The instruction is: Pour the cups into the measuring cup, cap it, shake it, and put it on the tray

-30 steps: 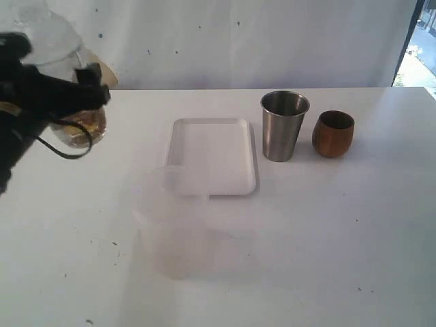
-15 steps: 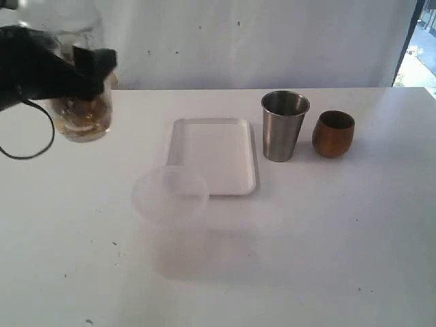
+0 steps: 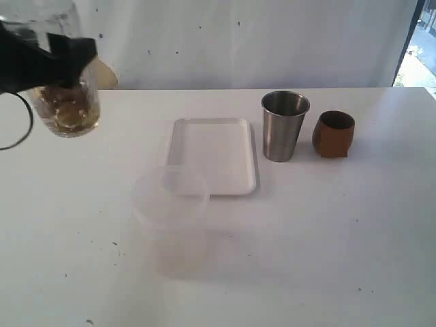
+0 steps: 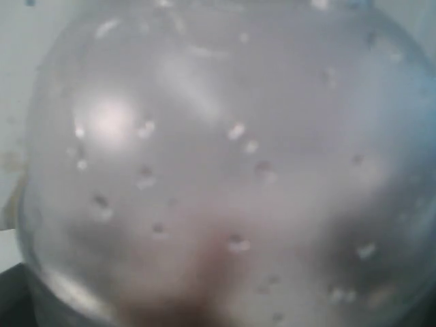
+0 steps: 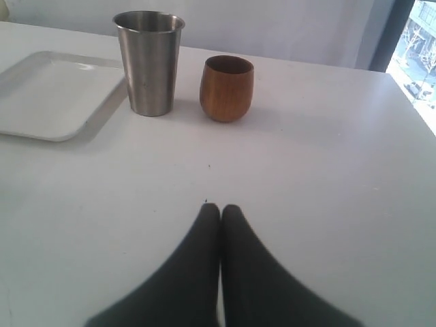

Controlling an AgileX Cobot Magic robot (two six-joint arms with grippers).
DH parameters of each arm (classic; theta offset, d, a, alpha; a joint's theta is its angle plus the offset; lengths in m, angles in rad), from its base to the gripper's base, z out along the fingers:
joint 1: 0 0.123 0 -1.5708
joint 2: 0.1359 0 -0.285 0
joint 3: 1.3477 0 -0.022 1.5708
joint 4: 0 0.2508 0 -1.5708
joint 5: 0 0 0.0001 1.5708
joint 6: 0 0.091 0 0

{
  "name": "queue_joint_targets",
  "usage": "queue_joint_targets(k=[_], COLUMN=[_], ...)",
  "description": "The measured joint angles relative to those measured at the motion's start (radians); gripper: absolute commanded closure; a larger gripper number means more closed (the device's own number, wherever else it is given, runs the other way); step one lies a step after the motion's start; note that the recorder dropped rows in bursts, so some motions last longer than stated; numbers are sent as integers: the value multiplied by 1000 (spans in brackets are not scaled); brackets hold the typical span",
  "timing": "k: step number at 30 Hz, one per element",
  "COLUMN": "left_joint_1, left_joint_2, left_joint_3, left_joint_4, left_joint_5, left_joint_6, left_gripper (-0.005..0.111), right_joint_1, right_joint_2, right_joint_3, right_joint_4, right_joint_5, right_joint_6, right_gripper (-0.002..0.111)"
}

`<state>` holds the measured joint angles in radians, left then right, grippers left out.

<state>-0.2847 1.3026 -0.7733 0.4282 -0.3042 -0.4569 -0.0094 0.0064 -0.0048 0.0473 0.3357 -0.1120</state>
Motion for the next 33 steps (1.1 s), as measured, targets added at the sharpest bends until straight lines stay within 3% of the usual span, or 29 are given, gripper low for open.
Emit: queue_joint_targets(k=[3, 7, 10, 13, 17, 20, 23, 27, 30, 33], left_joint_1=[10, -5, -16, -27, -45, -45, -33, -34, -24, -37], left_joint_2=[5, 0, 9, 7, 11, 2, 4, -17, -13, -24], left_joint_3=[9, 32, 35, 41, 41, 56, 56, 68, 63, 70], left_joint_4=[-54, 42, -92, -37, -107, -71, -194, -111, -263, -179], left_joint_5=[-25, -33, -44, -45, -40, -40, -52, -54, -42, -9], left_joint_6=[-13, -16, 48, 67, 117, 140, 164, 167, 211, 224], left_gripper=[107, 107, 107, 107, 107, 107, 107, 107, 107, 107], right_joint_1=[0, 0, 0, 0, 0, 0, 0, 0, 0, 0], right_joint_2=[0, 0, 0, 0, 0, 0, 0, 0, 0, 0], right_joint_3=[0, 0, 0, 0, 0, 0, 0, 0, 0, 0], right_joint_4=[0, 0, 0, 0, 0, 0, 0, 0, 0, 0], right_joint_5=[0, 2, 2, 3, 3, 3, 3, 3, 3, 5], right_joint_6=[0, 0, 0, -2, -2, -2, -2, -2, -2, -2], right_gripper=[108, 108, 108, 108, 108, 108, 108, 108, 108, 108])
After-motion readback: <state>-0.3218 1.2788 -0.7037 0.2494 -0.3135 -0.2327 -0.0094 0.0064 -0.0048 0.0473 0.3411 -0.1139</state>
